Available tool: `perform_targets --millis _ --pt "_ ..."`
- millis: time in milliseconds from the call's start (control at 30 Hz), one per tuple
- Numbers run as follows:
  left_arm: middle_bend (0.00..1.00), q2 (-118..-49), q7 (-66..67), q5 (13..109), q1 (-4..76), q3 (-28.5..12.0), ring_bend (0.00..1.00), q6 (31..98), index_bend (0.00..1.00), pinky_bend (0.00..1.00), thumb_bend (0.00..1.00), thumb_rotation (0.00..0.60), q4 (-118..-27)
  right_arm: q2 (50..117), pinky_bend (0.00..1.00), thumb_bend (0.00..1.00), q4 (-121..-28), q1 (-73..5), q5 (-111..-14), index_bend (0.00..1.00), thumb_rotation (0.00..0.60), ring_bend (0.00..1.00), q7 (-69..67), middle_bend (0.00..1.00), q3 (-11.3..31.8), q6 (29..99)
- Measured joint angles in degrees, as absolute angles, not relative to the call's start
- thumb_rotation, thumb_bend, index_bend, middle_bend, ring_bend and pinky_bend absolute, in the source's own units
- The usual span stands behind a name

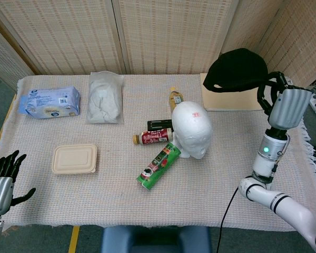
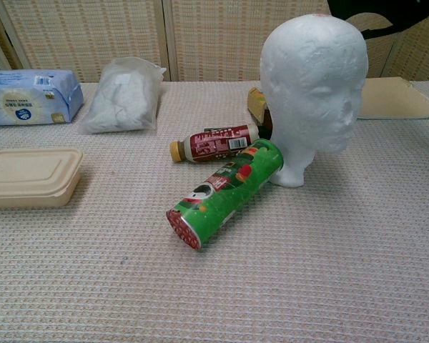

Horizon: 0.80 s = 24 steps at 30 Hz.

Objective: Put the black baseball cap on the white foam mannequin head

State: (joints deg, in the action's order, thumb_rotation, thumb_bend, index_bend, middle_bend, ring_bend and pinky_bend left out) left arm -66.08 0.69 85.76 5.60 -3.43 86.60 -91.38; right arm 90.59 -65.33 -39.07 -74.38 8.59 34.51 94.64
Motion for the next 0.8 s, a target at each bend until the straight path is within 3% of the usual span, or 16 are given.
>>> perform_targets --millis 333,800 --pt "0.00 -65.28 -0.22 85.94 5.31 -3.64 0.00 87.32 0.12 0.02 0.22 0.600 -91.70 92.91 1.00 0.46 -71.06 -42.34 -78.90 0.80 0.600 1.00 12.70 1.00 31.04 97.00" --pt "0.00 -64.59 -0.31 87.61 4.67 -2.96 0.00 88.57 0.12 0.02 0.22 0.600 -93.06 93.19 1.00 0.46 -77.13 -37.51 -85.70 0.80 0.600 1.00 13.77 1.00 22.23 100.95"
